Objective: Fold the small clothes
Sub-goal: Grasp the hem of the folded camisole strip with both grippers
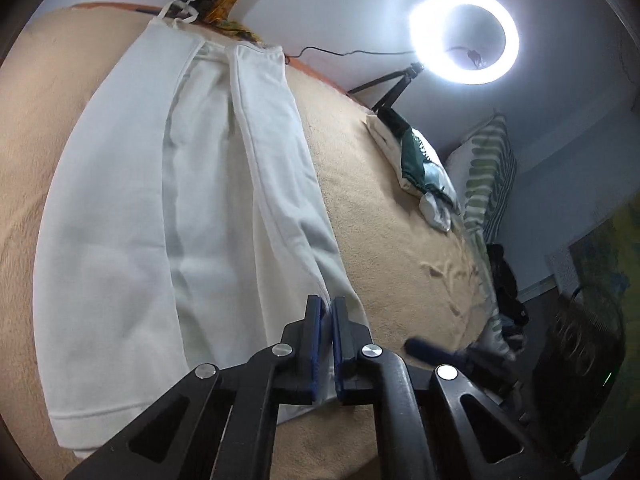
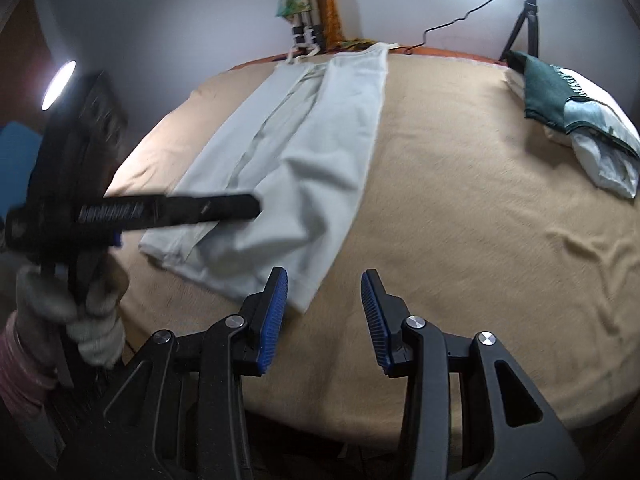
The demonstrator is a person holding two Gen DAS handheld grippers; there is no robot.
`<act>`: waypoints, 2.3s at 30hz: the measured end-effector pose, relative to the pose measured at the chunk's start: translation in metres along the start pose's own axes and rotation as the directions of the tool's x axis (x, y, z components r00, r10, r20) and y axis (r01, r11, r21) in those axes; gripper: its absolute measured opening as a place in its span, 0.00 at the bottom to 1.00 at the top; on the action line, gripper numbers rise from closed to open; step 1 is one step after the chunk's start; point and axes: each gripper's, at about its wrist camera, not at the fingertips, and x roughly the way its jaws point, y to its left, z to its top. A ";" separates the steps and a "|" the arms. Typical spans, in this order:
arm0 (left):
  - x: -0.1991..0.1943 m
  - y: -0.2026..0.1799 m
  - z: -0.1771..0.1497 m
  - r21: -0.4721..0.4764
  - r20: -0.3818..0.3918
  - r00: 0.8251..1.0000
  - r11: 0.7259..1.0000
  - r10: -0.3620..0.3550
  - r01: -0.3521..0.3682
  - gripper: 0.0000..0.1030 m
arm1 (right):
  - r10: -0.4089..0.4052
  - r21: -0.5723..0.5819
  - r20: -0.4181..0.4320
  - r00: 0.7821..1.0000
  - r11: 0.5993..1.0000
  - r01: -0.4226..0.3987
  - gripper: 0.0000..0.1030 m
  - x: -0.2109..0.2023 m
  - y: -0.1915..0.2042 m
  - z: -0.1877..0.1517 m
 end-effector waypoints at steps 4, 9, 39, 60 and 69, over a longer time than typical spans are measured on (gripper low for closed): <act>-0.020 0.014 0.000 -0.064 0.065 0.998 0.998 0.008 -0.004 0.02 | -0.010 -0.112 0.009 1.000 0.994 0.011 0.52 0.010 0.025 -0.012; -0.021 0.027 0.000 -0.121 0.077 0.996 0.992 0.043 -0.034 0.02 | -0.101 -0.215 0.005 0.995 0.971 0.099 0.52 0.029 0.043 -0.022; -0.086 0.079 -0.043 -0.120 0.133 0.955 0.961 0.264 -0.249 0.53 | 0.341 0.242 0.087 0.936 0.904 -0.352 0.38 0.025 -0.041 -0.011; -0.082 0.086 -0.045 -0.129 0.102 0.986 0.984 0.135 -0.121 0.28 | 0.495 0.385 0.057 0.867 0.790 -0.477 0.09 0.061 -0.062 -0.020; -0.085 0.097 -0.045 -0.192 0.114 0.991 0.980 0.072 -0.049 0.02 | 0.517 0.371 0.080 0.852 0.778 -0.506 0.07 0.054 -0.057 -0.017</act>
